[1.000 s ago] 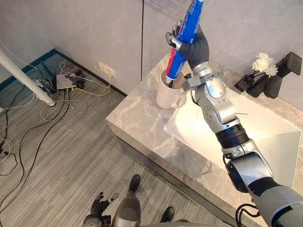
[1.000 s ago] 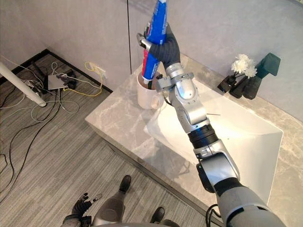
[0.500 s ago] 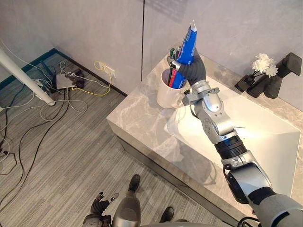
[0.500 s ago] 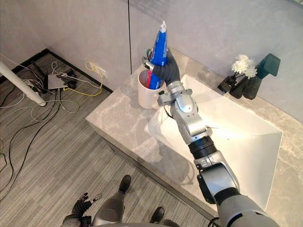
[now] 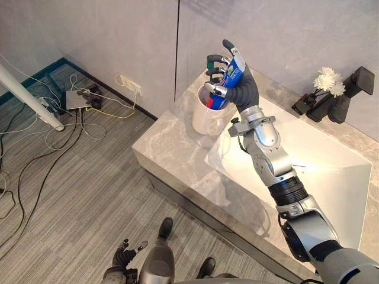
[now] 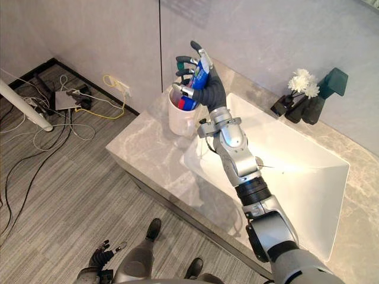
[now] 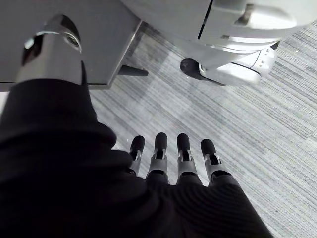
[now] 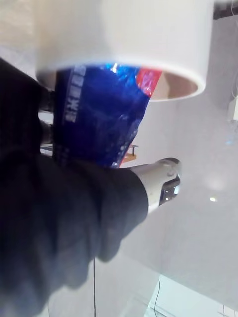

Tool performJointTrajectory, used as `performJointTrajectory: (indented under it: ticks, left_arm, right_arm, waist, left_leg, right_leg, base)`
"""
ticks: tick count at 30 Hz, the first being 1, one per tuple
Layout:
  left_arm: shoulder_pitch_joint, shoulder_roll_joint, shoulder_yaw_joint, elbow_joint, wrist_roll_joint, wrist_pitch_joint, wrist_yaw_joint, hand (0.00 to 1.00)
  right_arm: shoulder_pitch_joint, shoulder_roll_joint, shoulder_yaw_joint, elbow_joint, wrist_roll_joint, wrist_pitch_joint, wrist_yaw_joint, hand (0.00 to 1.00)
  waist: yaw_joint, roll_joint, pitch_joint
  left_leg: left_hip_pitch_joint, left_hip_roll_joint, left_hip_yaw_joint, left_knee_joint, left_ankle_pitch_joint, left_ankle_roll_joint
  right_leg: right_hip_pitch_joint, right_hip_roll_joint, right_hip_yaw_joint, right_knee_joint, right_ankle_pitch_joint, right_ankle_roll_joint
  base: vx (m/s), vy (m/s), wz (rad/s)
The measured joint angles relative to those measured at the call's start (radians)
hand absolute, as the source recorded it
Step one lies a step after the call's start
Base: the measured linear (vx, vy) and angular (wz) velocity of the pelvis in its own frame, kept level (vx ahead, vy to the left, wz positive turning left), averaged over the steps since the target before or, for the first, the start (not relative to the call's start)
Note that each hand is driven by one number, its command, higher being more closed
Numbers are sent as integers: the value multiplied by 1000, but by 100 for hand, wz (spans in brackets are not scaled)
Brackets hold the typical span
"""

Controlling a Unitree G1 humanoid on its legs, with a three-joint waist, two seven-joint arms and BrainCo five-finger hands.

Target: Organize washtable

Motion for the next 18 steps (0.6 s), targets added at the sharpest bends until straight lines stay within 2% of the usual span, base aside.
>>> performJointTrajectory:
  ticks: [5,12,18]
  left_arm:
    - [1,0,0,0,1,1,0,0]
    - [9,3,1,1,3,1,0,0]
    - [15,8,0,2,3,1,-1,0]
  right_arm:
    - [41,19,-27,-22,0,0,13,0]
    - [79,18,-35,-80,-3,2,14,0]
    - [103,14,-107,-144,-26,0,14,0]
  waist:
    - [-1,0,0]
    - [-26,-2,-1]
    - [-44,-8,-7]
  left_leg:
    - [10,0,1,0,0,0]
    - [20,0,5,-1,0,-1]
    - [28,0,10,0,0,-1]
  right_leg:
    - [9,-1,1,1,0,0]
    - [14,-3,3,5,0,1]
    - [16,-3,8,5,-1,1]
  base:
    - [0,0,0]
    - [-4,-1,-2]
    - [-8,-2,-1]
